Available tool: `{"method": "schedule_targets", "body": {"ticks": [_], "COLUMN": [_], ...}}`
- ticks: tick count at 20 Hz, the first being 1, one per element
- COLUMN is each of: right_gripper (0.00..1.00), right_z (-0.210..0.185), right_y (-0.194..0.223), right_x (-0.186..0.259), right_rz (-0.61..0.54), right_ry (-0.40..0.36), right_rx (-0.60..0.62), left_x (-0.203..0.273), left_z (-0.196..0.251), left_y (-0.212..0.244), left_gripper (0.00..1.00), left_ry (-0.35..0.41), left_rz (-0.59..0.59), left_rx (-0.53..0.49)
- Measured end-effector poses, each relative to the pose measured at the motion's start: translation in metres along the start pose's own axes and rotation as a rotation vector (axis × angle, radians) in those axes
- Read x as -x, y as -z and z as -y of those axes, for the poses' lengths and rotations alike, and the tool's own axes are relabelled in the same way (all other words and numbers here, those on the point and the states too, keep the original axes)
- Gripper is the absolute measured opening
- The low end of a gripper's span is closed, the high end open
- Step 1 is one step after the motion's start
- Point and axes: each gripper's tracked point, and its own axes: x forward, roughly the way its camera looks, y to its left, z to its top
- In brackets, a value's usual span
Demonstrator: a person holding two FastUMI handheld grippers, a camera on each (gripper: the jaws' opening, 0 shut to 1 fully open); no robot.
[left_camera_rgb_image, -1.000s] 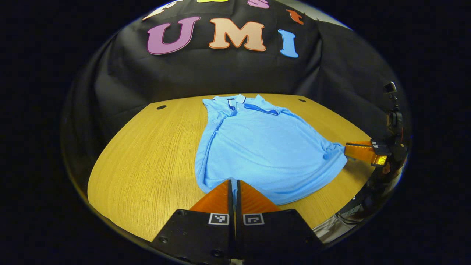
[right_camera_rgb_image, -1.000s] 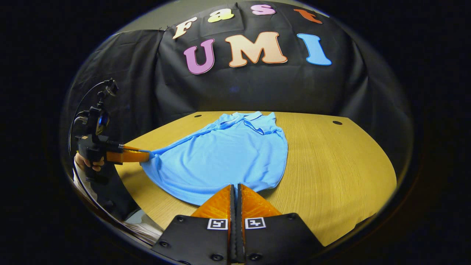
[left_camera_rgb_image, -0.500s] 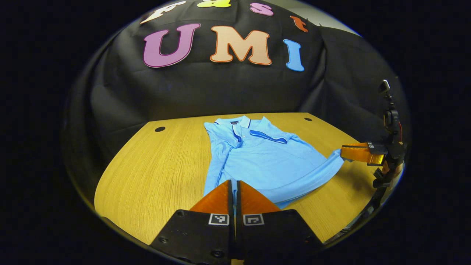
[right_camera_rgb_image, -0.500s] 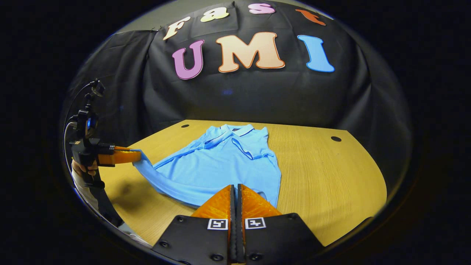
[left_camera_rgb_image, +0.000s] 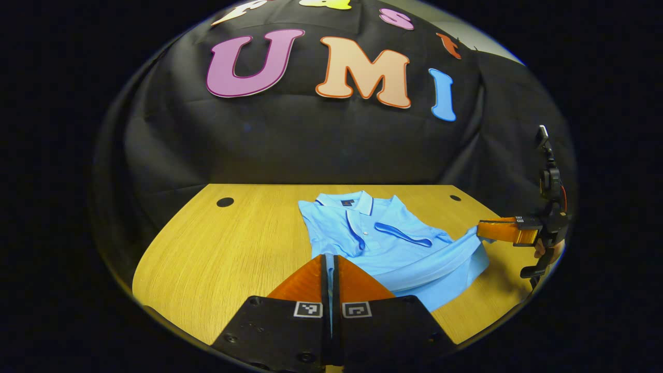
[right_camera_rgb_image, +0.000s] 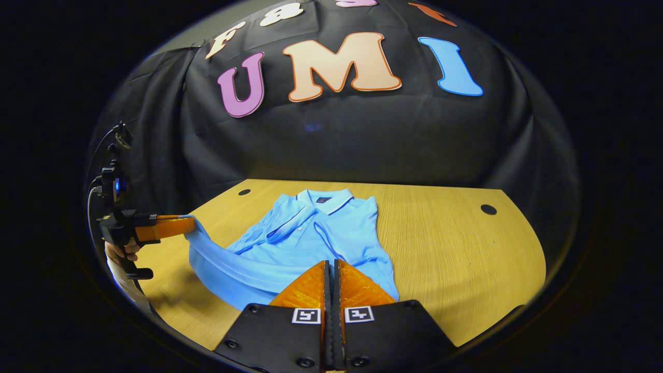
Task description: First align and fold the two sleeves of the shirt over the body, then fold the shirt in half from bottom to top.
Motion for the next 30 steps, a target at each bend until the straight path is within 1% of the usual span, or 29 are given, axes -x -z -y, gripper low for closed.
{"method": "schedule_targets", "body": {"ticks": [2,5,7,11,15,17,21,24,25,26,27,29,30], "right_gripper": [0.02,0.02,0.02,0.02,0.02,0.02,0.03,0.02,0.05,0.08,0.05,0.26,0.33], "right_z": [0.004,0.014,0.016,0.033,0.052,0.058,0.068,0.068,0.068,0.070,0.071,0.066,0.063], "right_y": [-0.016,-0.034,-0.039,-0.053,-0.066,-0.069,-0.060,-0.050,-0.050,-0.050,-0.052,-0.060,-0.063], "right_x": [-0.023,-0.058,-0.083,-0.136,-0.185,-0.203,-0.228,-0.236,-0.237,-0.234,-0.230,-0.218,-0.210], "right_rz": [-0.003,-0.003,-0.017,-0.037,-0.030,-0.022,-0.030,-0.045,-0.045,-0.043,-0.034,-0.005,0.011], "right_ry": [0.005,0.029,0.037,0.087,0.137,0.155,0.176,0.161,0.150,0.153,0.152,0.130,0.120], "right_rx": [-0.012,0.014,0.004,-0.024,-0.037,-0.054,-0.078,-0.111,-0.109,-0.094,-0.083,-0.087,-0.093], "left_x": [-0.019,-0.049,-0.072,-0.123,-0.173,-0.192,-0.219,-0.230,-0.229,-0.227,-0.222,-0.207,-0.198], "left_z": [-0.005,-0.019,-0.026,-0.038,-0.053,-0.059,-0.067,-0.068,-0.067,-0.067,-0.063,-0.064,-0.065], "left_y": [-0.009,-0.022,-0.030,-0.044,-0.054,-0.053,-0.044,-0.032,-0.031,-0.033,-0.035,-0.046,-0.052], "left_gripper": [0.00,0.00,0.00,0.00,0.00,0.00,0.00,0.00,0.00,0.07,0.11,0.61,0.87], "left_ry": [-0.010,-0.044,-0.059,-0.084,-0.129,-0.148,-0.177,-0.179,-0.182,-0.185,-0.175,-0.179,-0.188], "left_rz": [-0.004,-0.003,0.009,0.025,0.040,0.034,0.013,-0.020,-0.027,-0.027,-0.021,-0.013,-0.001], "left_rx": [0.023,0.038,0.045,0.075,0.040,0.027,0.048,0.030,0.028,0.032,0.042,0.048,0.043]}}
